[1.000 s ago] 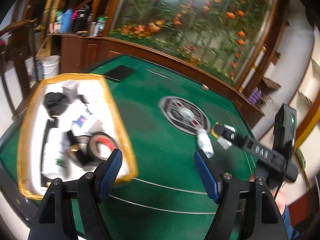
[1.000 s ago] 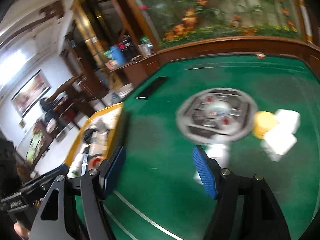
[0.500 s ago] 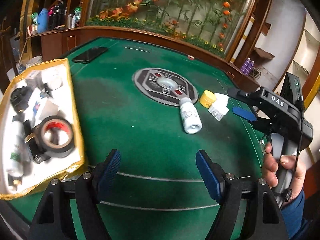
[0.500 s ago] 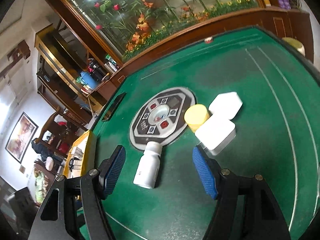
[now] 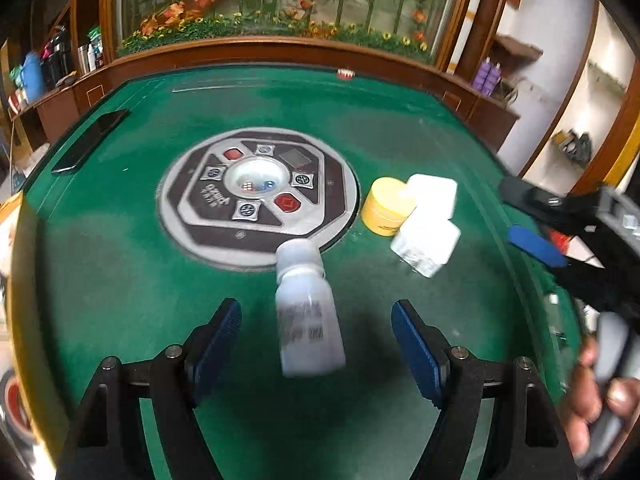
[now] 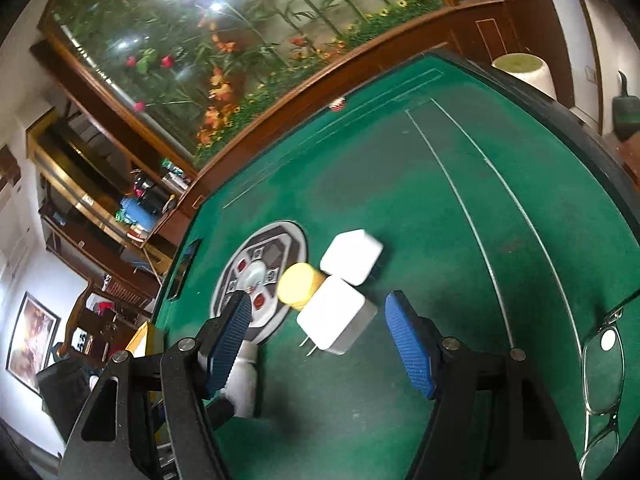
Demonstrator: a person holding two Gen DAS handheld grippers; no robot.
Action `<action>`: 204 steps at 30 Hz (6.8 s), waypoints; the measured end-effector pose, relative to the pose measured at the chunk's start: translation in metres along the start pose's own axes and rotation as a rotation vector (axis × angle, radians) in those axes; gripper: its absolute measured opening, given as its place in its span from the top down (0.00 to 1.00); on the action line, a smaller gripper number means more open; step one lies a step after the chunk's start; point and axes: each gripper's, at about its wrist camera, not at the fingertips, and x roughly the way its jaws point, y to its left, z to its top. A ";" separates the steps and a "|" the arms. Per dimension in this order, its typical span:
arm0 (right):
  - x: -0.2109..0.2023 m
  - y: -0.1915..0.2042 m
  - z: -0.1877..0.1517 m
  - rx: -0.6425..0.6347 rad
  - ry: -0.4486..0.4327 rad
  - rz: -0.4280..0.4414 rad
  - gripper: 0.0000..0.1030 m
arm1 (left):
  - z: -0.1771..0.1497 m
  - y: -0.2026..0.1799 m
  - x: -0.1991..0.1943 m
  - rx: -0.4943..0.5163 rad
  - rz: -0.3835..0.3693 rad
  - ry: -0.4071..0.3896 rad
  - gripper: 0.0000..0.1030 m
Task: Organize rigid objects
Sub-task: 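Grasp another white bottle with the left gripper while the right grasps a white charger block, then carry the white bottle and charger block toward the envelope tray, then lower the bottle and charger block into the tray and open both grippers, then move both grippers back toward the yellow jar and white charger, then grasp the yellow round jar with the left gripper while the right grasps the white charger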
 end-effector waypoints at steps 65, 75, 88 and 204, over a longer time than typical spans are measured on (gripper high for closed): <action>0.049 0.091 -0.069 -0.484 0.208 -0.007 0.46 | -0.047 0.047 -0.018 -0.090 0.118 -0.123 0.65; 0.044 0.093 -0.069 -0.485 0.191 0.010 0.46 | -0.048 0.046 -0.027 -0.089 0.148 -0.175 0.65; 0.023 0.114 -0.077 -0.519 0.090 0.054 0.46 | -0.049 0.071 -0.093 -0.128 0.142 -0.301 0.65; 0.035 0.054 -0.008 -0.198 0.208 0.081 0.43 | -0.031 -0.021 -0.005 0.096 0.036 -0.008 0.59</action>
